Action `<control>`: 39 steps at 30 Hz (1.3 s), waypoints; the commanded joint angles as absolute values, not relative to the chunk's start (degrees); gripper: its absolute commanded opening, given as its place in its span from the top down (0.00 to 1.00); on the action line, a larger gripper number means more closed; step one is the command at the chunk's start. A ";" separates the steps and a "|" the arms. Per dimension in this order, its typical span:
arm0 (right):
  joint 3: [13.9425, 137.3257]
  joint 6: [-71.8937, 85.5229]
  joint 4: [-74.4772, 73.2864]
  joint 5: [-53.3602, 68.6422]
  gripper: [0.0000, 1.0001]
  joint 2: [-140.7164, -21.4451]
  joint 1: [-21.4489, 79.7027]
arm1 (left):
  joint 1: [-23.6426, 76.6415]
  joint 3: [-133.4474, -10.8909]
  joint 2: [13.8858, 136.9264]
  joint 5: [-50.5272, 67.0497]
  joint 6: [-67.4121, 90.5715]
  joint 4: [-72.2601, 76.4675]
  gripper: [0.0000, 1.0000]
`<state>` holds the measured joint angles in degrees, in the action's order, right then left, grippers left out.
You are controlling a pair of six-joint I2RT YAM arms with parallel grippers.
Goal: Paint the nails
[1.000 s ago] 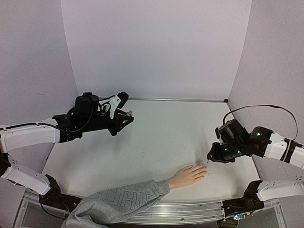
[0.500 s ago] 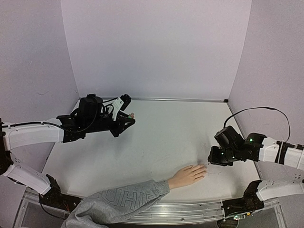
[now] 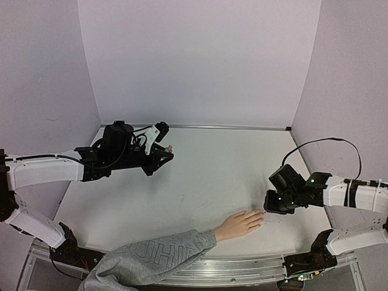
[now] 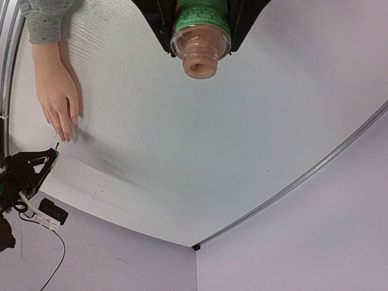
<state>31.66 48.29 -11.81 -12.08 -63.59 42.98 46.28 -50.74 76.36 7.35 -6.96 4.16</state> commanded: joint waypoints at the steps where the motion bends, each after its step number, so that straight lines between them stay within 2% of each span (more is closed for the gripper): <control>1: 31.42 47.25 -11.51 -13.47 1.00 -63.82 42.66 | 46.14 -54.50 76.84 7.62 -6.57 8.31 1.00; 39: 30.46 46.95 -8.71 -14.67 1.00 -67.50 42.60 | 46.15 -55.18 77.74 6.86 -7.30 8.33 1.00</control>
<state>30.94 47.57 -8.08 -13.13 -66.74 42.78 46.28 -52.51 78.19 7.31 -7.03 4.67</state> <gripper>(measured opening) 0.226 0.229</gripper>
